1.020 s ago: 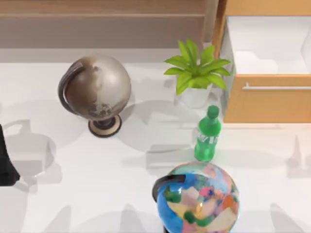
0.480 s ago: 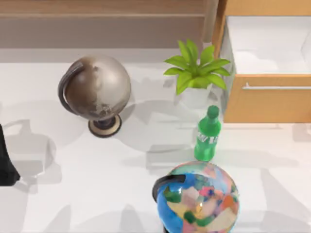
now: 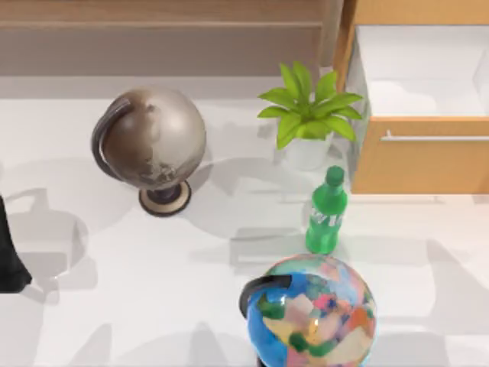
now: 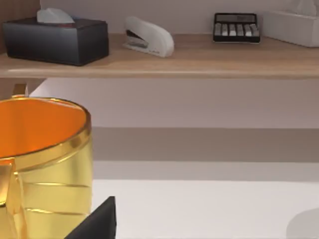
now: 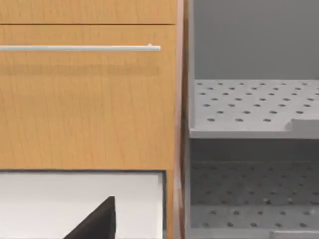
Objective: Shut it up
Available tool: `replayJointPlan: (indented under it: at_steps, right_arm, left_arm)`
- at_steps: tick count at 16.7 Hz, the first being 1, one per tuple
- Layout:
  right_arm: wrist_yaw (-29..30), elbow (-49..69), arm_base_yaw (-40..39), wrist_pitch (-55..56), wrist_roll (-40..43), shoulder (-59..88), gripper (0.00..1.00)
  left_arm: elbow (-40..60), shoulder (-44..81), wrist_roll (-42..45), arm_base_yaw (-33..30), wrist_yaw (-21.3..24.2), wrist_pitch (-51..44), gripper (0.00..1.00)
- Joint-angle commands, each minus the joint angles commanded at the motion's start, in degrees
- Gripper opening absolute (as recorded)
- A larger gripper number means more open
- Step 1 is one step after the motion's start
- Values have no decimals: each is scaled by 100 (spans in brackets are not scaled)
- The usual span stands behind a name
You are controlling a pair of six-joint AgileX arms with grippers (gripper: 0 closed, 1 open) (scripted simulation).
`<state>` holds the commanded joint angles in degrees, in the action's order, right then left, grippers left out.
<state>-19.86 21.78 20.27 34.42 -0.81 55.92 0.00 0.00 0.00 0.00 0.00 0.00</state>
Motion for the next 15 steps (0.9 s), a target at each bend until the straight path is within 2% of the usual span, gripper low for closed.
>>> replayJointPlan:
  at_steps: [4,7,11,15]
  right_arm:
    - [37,-43,-46,27,60,1,100]
    - [266,-182,-279,384,564,231,100]
    - [854,-480,-922,1318,1832,929,100]
    - [1651,-779,-1787,2608,3513,1998,100]
  left_arm:
    - [0,0,0,0,0,0,100]
    - [0,0,0,0,0,0,100]
    - [0,0,0,0,0,0,100]
    - [0,0,0,0,0,0,100]
